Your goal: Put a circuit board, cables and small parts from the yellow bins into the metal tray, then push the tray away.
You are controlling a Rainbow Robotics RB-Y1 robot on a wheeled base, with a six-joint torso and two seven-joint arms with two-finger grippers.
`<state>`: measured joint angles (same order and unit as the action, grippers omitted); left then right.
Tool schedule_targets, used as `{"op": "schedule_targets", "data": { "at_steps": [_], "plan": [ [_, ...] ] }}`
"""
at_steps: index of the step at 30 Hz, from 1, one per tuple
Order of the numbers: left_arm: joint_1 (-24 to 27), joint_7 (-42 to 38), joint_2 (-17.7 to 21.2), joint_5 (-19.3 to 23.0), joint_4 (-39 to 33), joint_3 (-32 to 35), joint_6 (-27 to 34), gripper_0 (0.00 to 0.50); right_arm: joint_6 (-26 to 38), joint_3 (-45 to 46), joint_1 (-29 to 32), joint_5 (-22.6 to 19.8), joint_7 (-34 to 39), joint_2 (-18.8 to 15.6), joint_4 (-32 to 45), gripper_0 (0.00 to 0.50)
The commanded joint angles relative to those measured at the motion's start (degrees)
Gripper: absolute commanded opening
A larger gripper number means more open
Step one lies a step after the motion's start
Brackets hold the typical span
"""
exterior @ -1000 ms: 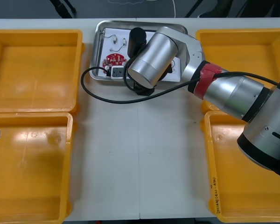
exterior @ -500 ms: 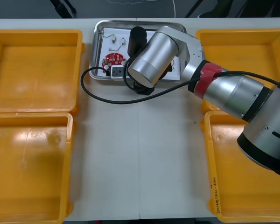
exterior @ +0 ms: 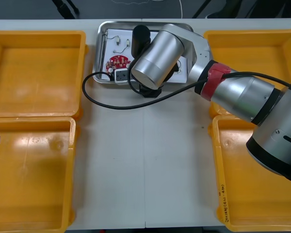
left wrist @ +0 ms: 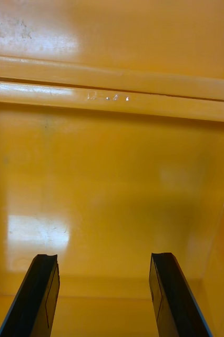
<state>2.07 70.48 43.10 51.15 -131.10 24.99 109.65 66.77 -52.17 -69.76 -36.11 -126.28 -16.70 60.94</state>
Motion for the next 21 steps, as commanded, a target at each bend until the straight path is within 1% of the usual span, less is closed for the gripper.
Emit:
{"op": "schedule_targets", "data": {
  "at_steps": [1, 4, 8, 15, 17, 21],
  "plan": [
    [-1.19, 5.55, 2.6, 0.44, -1.79, 1.73, 0.35, 0.5, 3.37, 4.36, -4.07, -2.48, -2.21, -0.35, 4.19, 0.5],
    [-1.19, 5.55, 2.6, 0.44, -1.79, 1.73, 0.35, 0.5, 4.95, 5.5, -3.98, -4.32, -2.65, -0.97, 6.03, 0.5],
    [-1.19, 5.55, 2.6, 0.44, -1.79, 1.73, 0.35, 0.5, 7.32, 7.44, -4.07, -5.29, -3.0, -1.67, 8.41, 0.5],
    [-1.19, 5.55, 2.6, 0.44, -1.79, 1.73, 0.35, 0.5, 13.91, 10.43, -3.98, -8.37, -2.56, -3.16, 13.77, 0.5],
    [-1.19, 5.55, 2.6, 0.44, -1.79, 1.73, 0.35, 0.5, 17.34, 10.86, -3.98, -9.69, -0.46, -4.13, 15.96, 0.5],
    [-1.19, 5.55, 2.6, 0.44, -1.79, 1.73, 0.35, 0.5, 21.56, 10.86, -3.72, -11.97, 5.17, -5.98, 20.27, 0.5]
  ]
}}
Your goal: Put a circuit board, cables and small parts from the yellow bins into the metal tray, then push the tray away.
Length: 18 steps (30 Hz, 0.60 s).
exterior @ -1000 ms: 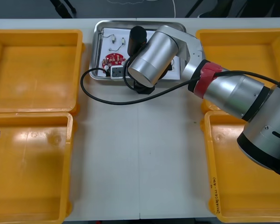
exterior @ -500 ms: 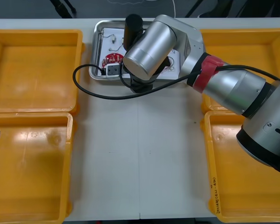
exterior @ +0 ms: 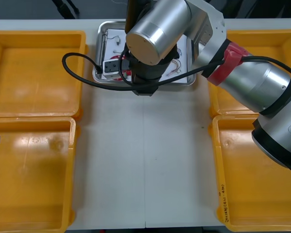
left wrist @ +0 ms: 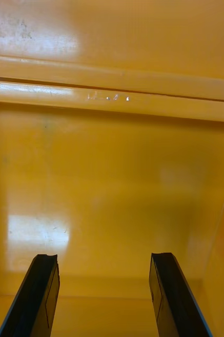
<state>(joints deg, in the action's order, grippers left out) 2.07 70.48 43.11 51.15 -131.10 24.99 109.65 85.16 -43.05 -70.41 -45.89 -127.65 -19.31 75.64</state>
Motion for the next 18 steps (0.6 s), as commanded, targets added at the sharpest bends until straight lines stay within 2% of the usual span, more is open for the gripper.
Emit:
{"op": "schedule_targets", "data": {
  "at_steps": [1, 13, 18],
  "plan": [
    [-1.19, 5.55, 2.6, 0.44, -1.79, 1.73, 0.35, 0.5, 4.4, 1.83, -2.63, -2.8, 8.56, -4.16, 7.33, 0.5],
    [-1.19, 5.55, 2.6, 0.44, -1.79, 1.73, 0.35, 0.5, 10.55, 4.03, 4.67, -10.1, 30.35, -14.44, 23.94, 0.5],
    [-1.19, 5.55, 2.6, 0.44, -1.79, 1.73, 0.35, 0.5, 13.19, 5.78, 8.27, -10.54, 36.86, -17.52, 28.69, 0.5]
  ]
}}
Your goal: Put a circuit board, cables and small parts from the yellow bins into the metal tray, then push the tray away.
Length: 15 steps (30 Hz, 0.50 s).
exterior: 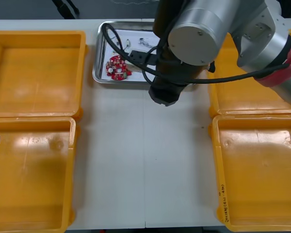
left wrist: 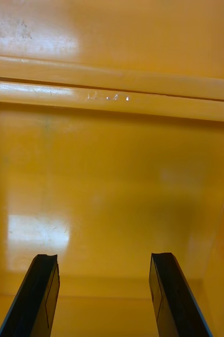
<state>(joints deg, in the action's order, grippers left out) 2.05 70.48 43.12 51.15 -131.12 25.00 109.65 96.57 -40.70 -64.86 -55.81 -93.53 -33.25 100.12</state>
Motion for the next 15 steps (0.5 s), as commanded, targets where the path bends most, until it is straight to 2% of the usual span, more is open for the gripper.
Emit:
{"op": "schedule_targets", "data": {
  "at_steps": [1, 15],
  "plan": [
    [-1.17, 5.55, 2.58, 0.44, -1.77, 1.72, 0.35, 0.5, 3.18, 4.23, 4.39, -0.44, 5.55, -4.9, 6.75, 0.5],
    [-1.17, 5.55, 2.58, 0.44, -1.77, 1.72, 0.35, 0.5, 9.77, 11.61, 16.26, -0.35, 21.37, -13.33, 20.38, 0.5]
  ]
}}
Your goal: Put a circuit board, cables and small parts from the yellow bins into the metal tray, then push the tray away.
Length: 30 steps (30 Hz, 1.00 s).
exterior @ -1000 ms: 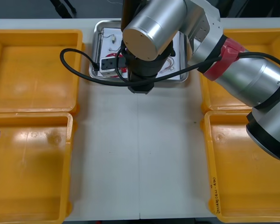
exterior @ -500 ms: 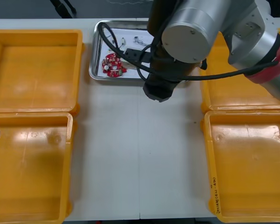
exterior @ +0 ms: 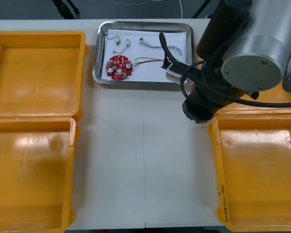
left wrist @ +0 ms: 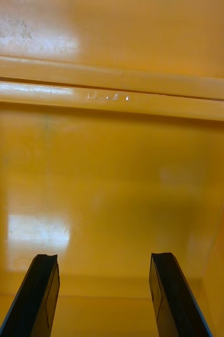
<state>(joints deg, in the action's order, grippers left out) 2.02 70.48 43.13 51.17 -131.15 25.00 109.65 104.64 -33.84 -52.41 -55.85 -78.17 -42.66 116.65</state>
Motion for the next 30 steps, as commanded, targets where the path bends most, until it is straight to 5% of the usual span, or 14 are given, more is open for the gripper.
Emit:
{"op": "schedule_targets", "data": {
  "at_steps": [1, 13, 23, 30],
  "plan": [
    [-1.14, 5.55, 2.58, 0.42, -1.74, 1.72, 0.35, 0.5, 1.97, 5.72, 4.95, -0.4, 6.81, -4.72, 4.47, 0.5],
    [-1.14, 5.55, 2.58, 0.42, -1.74, 1.72, 0.35, 0.5, 3.82, 15.65, 16.9, -2.16, 9.18, -10.69, 9.65, 0.5],
    [-1.14, 5.55, 2.58, 0.42, -1.74, 1.72, 0.35, 0.5, 4.78, 17.58, 21.47, 3.11, 11.64, -10.96, 9.56, 0.5],
    [-1.14, 5.55, 2.58, 0.42, -1.74, 1.72, 0.35, 0.5, 4.7, 19.69, 24.11, 2.85, 13.31, -10.96, 7.28, 0.5]
  ]
}}
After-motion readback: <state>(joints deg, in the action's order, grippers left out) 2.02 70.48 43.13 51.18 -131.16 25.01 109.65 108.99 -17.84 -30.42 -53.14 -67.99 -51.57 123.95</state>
